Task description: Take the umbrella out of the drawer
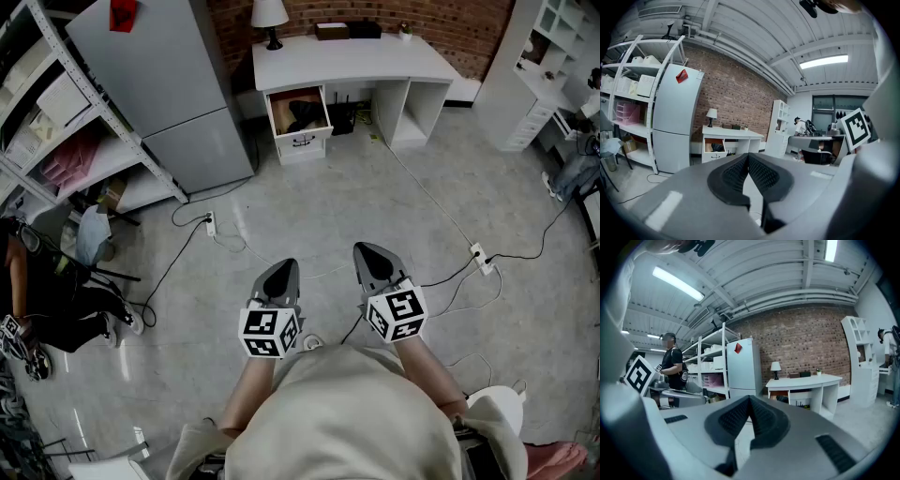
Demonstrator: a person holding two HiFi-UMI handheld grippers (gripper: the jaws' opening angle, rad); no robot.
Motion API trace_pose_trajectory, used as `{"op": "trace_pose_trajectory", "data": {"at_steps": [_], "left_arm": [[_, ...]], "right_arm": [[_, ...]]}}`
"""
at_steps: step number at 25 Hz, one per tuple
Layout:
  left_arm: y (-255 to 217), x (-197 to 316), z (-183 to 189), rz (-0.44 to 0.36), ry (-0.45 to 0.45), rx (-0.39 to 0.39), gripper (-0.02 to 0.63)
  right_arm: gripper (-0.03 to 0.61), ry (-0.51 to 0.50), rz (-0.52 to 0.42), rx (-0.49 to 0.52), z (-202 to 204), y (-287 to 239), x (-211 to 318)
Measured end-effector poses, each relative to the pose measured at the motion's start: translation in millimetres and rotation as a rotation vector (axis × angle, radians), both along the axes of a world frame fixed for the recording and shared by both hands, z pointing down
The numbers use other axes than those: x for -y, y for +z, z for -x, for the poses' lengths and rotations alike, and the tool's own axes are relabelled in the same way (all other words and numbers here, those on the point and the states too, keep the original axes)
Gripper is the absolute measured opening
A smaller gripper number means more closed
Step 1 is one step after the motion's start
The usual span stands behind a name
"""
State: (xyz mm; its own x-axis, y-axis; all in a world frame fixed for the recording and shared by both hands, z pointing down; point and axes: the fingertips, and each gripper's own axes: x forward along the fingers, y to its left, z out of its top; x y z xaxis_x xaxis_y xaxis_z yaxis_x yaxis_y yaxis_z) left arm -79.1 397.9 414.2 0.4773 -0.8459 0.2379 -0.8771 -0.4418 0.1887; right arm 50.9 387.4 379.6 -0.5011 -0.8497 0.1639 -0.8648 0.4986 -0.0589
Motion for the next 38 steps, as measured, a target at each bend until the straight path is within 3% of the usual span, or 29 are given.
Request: {"op": "trace_pose_trajectory", "data": {"at_steps": [18,20,22,27,38], "left_arm": [[0,15,43,-0.024,0.006,-0.026,0.017],[1,20,47,-0.012,0.000,-0.036,0.052],[2,26,49,-0.003,-0.001,-0.045,0.101],[5,51,49,0.001,0.003,-0.057,0.154],[12,167,46,0.008,0.004,-0.055,0.273]], "right_arm": [[0.005,-0.014,0.012,0.001,39,5,8],[0.082,-0.027,0.025,0.021,41,3,11],[0.118,-0.040,0.033,0.024,44,2,16],[0.218,-0.071,0.040,0.023,48,6,43],[0.310,-0.125,0.025,0.049,50,8,170]]}}
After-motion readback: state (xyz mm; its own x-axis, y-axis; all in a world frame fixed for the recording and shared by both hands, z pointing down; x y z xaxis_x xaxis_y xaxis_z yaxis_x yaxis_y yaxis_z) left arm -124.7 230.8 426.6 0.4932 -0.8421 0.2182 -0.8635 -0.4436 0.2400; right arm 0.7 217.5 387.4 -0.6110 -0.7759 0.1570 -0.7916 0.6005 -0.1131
